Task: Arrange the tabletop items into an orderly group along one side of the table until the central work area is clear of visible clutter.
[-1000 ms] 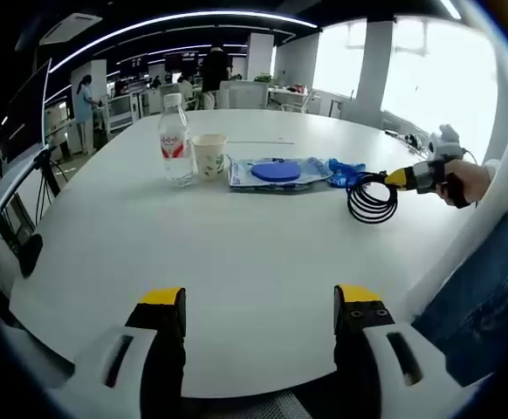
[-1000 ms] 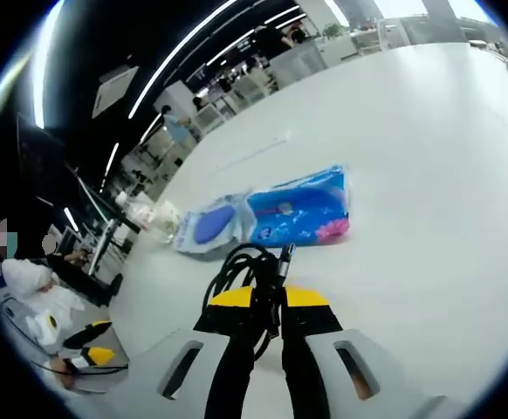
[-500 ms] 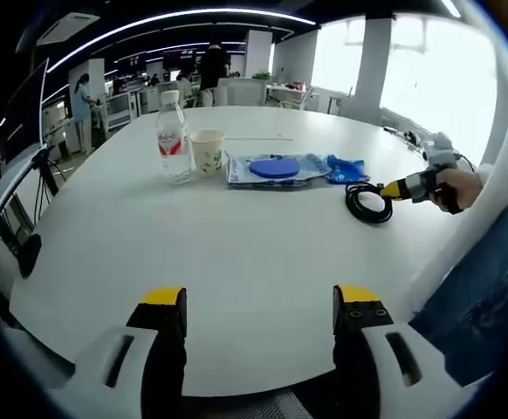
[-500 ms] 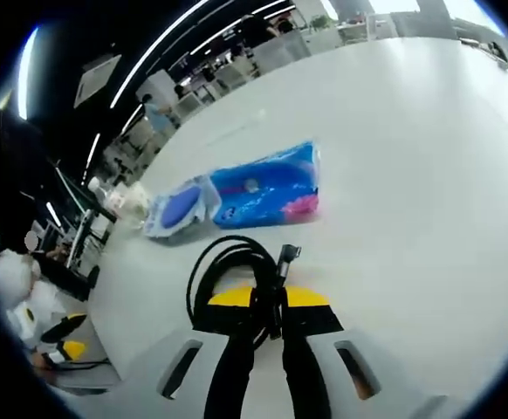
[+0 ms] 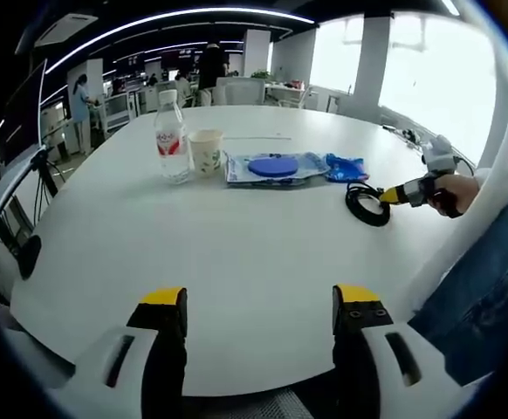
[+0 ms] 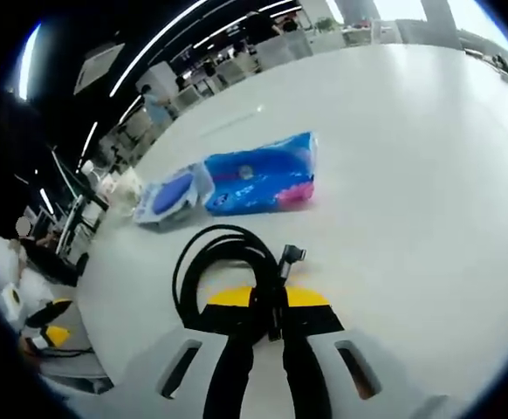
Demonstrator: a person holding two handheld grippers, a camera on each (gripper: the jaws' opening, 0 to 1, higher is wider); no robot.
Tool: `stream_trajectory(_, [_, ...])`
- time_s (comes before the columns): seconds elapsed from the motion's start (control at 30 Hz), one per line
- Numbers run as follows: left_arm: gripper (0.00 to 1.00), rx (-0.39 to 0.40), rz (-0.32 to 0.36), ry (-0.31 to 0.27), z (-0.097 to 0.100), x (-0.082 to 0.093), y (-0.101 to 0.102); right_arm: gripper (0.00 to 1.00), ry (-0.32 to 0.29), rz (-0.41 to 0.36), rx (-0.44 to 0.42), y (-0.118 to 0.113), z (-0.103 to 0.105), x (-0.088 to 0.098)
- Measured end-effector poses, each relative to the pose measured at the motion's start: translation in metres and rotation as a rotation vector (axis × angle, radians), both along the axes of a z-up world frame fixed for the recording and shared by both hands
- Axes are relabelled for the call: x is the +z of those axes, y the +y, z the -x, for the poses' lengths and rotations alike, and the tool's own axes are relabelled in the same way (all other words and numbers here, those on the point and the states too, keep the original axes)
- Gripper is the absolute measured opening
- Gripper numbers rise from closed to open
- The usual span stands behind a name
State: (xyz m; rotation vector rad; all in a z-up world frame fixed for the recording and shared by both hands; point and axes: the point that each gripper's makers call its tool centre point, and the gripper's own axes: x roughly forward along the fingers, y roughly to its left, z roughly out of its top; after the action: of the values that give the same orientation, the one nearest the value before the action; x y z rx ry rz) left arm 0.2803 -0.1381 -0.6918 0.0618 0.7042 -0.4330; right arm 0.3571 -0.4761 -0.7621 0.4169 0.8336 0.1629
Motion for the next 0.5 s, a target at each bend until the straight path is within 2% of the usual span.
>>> stream_trajectory(0.13, [0.69,0.001,0.001,-0.006,-0.001,0.001,0.000,0.09,-0.028,0.064,0.032,0.000,-0.001,0.000])
stream_trajectory(0.23, [0.69,-0.002,0.000,-0.008,-0.001,0.001,0.000,0.10,-0.039,0.053,0.025,0.000,0.001,0.002])
stream_trajectory(0.33, [0.70,-0.001,0.011,-0.013,-0.001,0.003,-0.001,0.11,-0.103,0.045,0.005,-0.005,-0.001,0.012])
stream_trajectory(0.37, [0.71,0.003,0.016,-0.015,-0.002,0.004,0.000,0.13,-0.137,0.034,0.000,-0.005,-0.003,0.020])
stream_trajectory(0.5, [0.75,0.026,0.060,-0.024,-0.007,0.009,0.002,0.33,-0.182,0.057,0.020,-0.010,-0.004,0.031])
